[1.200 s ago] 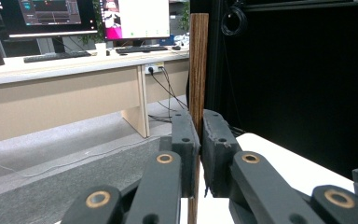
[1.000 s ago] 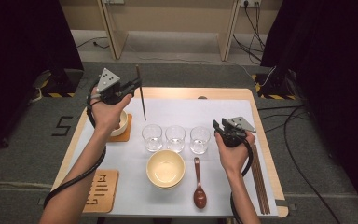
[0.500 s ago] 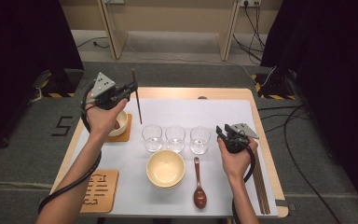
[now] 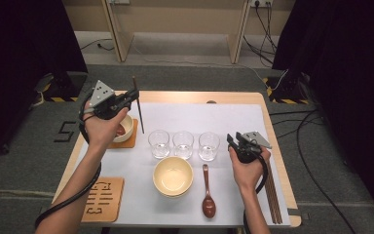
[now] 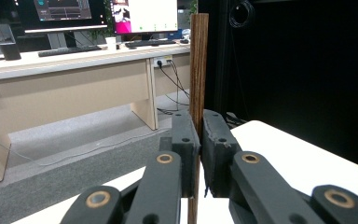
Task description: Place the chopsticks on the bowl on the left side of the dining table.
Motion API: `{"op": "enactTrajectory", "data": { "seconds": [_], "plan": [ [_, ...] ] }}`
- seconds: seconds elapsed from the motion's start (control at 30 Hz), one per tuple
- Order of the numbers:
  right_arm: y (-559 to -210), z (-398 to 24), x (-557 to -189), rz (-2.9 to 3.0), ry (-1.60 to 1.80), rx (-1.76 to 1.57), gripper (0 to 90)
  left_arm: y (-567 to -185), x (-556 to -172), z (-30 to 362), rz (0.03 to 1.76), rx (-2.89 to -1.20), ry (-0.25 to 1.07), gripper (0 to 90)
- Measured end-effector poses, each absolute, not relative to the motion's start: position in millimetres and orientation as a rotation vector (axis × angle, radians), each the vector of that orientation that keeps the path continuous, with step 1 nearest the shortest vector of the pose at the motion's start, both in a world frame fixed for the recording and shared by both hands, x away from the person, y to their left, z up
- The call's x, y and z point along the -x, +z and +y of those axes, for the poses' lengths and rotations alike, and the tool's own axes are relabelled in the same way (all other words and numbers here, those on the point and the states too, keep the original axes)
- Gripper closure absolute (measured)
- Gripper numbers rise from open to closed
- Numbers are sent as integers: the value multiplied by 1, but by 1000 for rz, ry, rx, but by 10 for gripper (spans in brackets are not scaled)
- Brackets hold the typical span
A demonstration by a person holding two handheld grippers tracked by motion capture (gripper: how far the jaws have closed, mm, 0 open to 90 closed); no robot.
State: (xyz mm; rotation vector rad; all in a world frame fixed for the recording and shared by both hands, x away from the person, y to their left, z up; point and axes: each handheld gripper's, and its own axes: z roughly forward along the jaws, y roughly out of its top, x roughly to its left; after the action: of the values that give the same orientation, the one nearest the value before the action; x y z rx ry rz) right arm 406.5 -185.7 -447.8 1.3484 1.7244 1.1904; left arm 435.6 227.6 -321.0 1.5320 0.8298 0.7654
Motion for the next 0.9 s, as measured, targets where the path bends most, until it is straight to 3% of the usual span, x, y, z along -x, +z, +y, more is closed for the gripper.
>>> {"op": "enactTrajectory", "data": {
  "seconds": [0.9],
  "plan": [
    [-449, -185, -401, 1727, 1195, -1342, 613, -339, -406, 260, 886, -1527, 778, 840]
  ]
}}
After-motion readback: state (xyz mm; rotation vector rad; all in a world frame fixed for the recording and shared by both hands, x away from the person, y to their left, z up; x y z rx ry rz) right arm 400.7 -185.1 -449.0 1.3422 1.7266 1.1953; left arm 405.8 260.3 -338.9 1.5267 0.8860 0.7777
